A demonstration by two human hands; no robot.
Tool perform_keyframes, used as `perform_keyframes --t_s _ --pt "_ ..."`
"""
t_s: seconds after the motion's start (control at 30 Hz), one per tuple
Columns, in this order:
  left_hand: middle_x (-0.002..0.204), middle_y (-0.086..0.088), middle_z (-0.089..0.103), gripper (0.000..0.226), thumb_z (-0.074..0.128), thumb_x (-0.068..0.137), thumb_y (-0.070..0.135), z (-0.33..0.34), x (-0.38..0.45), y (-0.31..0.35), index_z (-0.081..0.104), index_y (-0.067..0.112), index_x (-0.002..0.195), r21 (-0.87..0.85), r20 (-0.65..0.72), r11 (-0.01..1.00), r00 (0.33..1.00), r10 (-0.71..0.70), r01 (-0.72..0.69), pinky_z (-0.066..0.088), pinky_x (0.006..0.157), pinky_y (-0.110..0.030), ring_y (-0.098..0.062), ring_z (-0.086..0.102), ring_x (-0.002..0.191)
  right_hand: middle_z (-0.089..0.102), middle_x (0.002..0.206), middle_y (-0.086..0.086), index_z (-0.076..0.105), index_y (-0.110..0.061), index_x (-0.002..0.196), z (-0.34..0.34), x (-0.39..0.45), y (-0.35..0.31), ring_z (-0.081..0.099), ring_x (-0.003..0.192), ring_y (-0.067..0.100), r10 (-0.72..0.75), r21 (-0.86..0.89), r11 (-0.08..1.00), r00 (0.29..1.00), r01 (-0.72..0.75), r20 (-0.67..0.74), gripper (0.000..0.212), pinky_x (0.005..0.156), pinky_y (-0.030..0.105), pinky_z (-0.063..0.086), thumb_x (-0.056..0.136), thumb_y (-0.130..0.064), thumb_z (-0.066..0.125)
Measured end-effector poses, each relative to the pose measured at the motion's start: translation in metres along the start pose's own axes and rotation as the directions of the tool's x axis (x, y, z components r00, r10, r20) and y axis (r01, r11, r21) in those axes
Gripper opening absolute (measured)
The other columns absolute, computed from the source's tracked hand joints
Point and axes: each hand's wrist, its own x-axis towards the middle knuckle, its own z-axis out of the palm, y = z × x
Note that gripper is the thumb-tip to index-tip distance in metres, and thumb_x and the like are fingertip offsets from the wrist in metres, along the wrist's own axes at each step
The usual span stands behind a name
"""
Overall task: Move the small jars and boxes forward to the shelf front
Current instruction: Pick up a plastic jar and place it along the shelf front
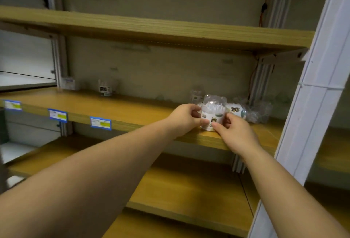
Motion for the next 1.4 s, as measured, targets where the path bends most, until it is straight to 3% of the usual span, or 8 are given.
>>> perform_keyframes --t_s 0.13,0.23,0.33,0.5,0.6,0.9,1.2,1.4 --pt "0.116 0.001 0.072 0.053 0.079 0.082 0.036 -0.018 -0.013 -0.005 0.066 0.013 0.127 0.012 0.026 1.000 1.000 0.015 -0.016 0.053 0.099 -0.036 -0.012 0.066 0.106 0.070 0.100 -0.015 0.065 -0.033 0.102 0.001 -0.005 -0.012 0.065 0.093 0.008 -0.009 0.114 0.993 0.999 0.005 0.038 0.028 0.080 0.038 0.056 0.084 -0.055 0.066" --pt "0.112 0.001 0.073 0.049 0.079 0.083 0.036 -0.052 -0.025 -0.018 0.067 0.013 0.125 -0.015 0.027 1.000 1.000 0.015 -0.015 0.055 0.094 -0.034 -0.012 0.068 0.101 0.065 0.105 -0.016 0.063 -0.027 0.118 0.009 -0.016 -0.051 0.060 0.095 0.003 -0.059 0.290 0.956 0.996 0.038 0.066 0.030 0.074 0.021 0.047 0.090 -0.034 0.071" --pt "0.109 0.002 0.074 0.045 0.079 0.083 0.035 -0.109 -0.035 -0.044 0.069 0.014 0.122 -0.041 -0.023 0.999 1.000 0.013 -0.014 0.056 0.095 -0.036 -0.012 0.069 0.100 0.058 0.099 -0.019 0.055 -0.031 0.120 0.037 -0.016 -0.111 0.056 0.098 0.005 -0.113 0.356 0.930 0.993 0.091 0.041 0.033 0.084 0.025 0.044 0.091 -0.025 0.070" --pt "0.101 0.001 0.077 0.044 0.084 0.075 0.041 -0.215 -0.045 -0.116 0.072 0.017 0.110 -0.087 -0.075 0.996 0.997 0.024 -0.031 0.055 0.096 -0.043 -0.015 0.072 0.098 0.071 0.109 -0.007 0.067 -0.019 0.119 0.116 0.000 -0.206 0.067 0.100 0.012 -0.120 0.382 0.919 0.992 0.096 0.038 0.036 0.094 0.035 0.054 0.085 -0.028 0.076" --pt "0.104 0.002 0.077 0.046 0.084 0.077 0.036 -0.255 -0.039 -0.153 0.071 0.015 0.116 -0.091 -0.028 0.996 0.999 0.022 -0.025 0.055 0.097 -0.038 -0.012 0.071 0.099 0.072 0.111 -0.004 0.067 -0.016 0.121 0.159 0.014 -0.239 0.069 0.098 0.010 -0.112 0.369 0.926 0.992 0.083 0.059 0.039 0.093 0.030 0.054 0.084 -0.023 0.078" --pt "0.104 0.009 0.073 0.041 0.081 0.082 0.024 -0.260 -0.018 -0.196 0.065 0.018 0.119 -0.102 0.064 0.980 0.982 0.177 -0.170 0.053 0.085 -0.015 0.002 0.067 0.094 0.071 0.109 -0.012 0.063 -0.023 0.125 0.193 0.012 -0.239 0.067 0.099 0.001 -0.040 0.324 0.945 0.999 0.038 -0.001 0.043 0.085 0.021 0.055 0.084 -0.021 0.078" --pt "0.103 0.006 0.076 0.049 0.085 0.077 0.027 -0.264 -0.024 -0.193 0.067 0.016 0.122 -0.174 0.060 0.978 0.990 0.127 -0.115 0.056 0.090 -0.023 -0.008 0.071 0.098 0.076 0.104 -0.008 0.066 -0.025 0.120 0.189 0.010 -0.239 0.072 0.095 0.004 -0.011 0.473 0.881 0.998 -0.018 0.058 0.038 0.089 0.036 0.059 0.084 -0.018 0.078" --pt "0.106 0.007 0.076 0.048 0.084 0.078 0.028 -0.265 -0.032 -0.182 0.067 0.020 0.121 -0.142 0.106 0.989 0.993 0.051 -0.035 0.055 0.097 -0.031 -0.007 0.071 0.100 0.072 0.110 -0.012 0.062 -0.029 0.124 0.190 0.007 -0.235 0.068 0.099 0.004 -0.048 0.391 0.920 0.996 0.016 0.072 0.041 0.088 0.035 0.059 0.085 -0.027 0.076"
